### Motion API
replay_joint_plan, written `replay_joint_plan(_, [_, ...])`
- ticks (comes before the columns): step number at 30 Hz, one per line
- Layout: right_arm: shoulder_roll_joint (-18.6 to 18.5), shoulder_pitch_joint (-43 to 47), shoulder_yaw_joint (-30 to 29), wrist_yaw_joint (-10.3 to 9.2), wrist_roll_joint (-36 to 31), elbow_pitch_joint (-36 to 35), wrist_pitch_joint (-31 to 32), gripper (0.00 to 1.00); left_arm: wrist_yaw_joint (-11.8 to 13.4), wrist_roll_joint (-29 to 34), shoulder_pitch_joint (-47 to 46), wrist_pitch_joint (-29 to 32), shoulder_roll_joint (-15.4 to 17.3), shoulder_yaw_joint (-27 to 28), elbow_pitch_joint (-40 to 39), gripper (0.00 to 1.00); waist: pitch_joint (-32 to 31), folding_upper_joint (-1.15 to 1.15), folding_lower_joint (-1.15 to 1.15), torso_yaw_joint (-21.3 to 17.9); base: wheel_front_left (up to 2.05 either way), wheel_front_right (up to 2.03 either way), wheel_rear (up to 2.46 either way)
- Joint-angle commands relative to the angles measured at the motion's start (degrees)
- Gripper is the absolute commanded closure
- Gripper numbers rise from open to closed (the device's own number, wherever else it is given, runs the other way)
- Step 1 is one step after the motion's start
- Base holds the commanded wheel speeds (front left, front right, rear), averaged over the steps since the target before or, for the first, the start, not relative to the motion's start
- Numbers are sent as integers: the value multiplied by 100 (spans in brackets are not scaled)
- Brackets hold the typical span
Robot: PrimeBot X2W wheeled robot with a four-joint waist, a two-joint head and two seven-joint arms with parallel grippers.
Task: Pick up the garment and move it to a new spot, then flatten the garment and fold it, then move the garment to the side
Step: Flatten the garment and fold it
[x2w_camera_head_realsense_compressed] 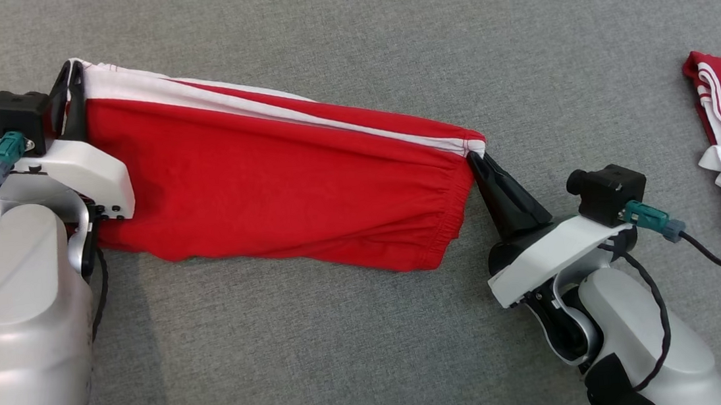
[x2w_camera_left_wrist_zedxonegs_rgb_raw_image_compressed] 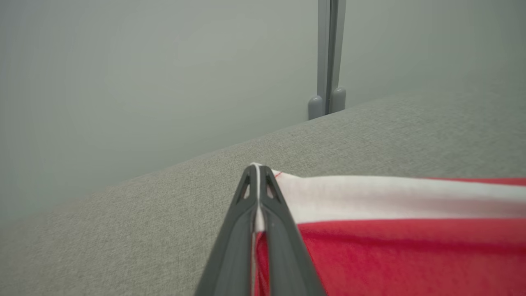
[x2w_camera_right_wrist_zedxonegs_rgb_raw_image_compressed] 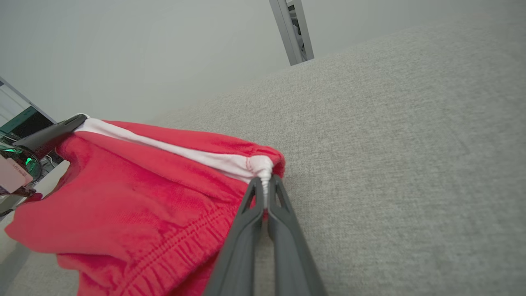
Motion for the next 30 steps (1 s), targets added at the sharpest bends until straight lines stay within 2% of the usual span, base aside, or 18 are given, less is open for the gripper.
replay_joint_plan(1, [-41, -66, 29, -2, 52, -42, 3, 100, 45, 25, -127, 1, 104, -5, 34, 100, 34, 0, 0, -32, 0, 0, 0])
replay_joint_plan(3, [-41, -99, 84, -2, 107, -104, 3, 100, 93, 16, -192, 0, 136, -24, 109, 100, 60, 0, 0, -73, 0, 0, 0])
replay_joint_plan(4, [-42, -111, 84, -2, 105, -149, 3, 75, 99, -1, -207, 1, 133, -31, 127, 100, 68, 0, 0, -86, 0, 0, 0])
replay_joint_plan(5, [-41, -117, 92, -2, 120, -184, 3, 42, 103, -4, -231, 0, 135, -44, 92, 56, 72, 0, 0, -95, 0, 0, 0])
replay_joint_plan(6, [-40, -120, 93, -2, 127, -220, 3, 0, 103, -9, -234, 1, 128, -54, 81, 0, 70, 0, 0, -100, 0, 0, 0])
replay_joint_plan(10, [-40, -40, -46, -2, -11, -322, 3, 0, 140, -137, -114, 1, 36, -12, 29, 0, 2, 0, 0, -91, 0, 0, 0])
replay_joint_plan(16, [-41, 291, -558, -2, -419, -465, 3, 0, 187, -393, 279, 1, -115, 146, 82, 0, -250, 0, 0, -12, 0, 0, 0])
replay_joint_plan(22, [-38, 744, -1015, -1, -627, -521, 3, 0, 169, -658, 579, 16, -293, 275, 756, 0, -499, 0, 0, 40, 0, 0, 0])
replay_joint_plan(30, [-34, 1006, -1304, -1, -747, -539, 3, 0, 297, -755, 581, 314, -280, 292, 1548, 0, -636, 0, 0, -34, 0, 0, 0])
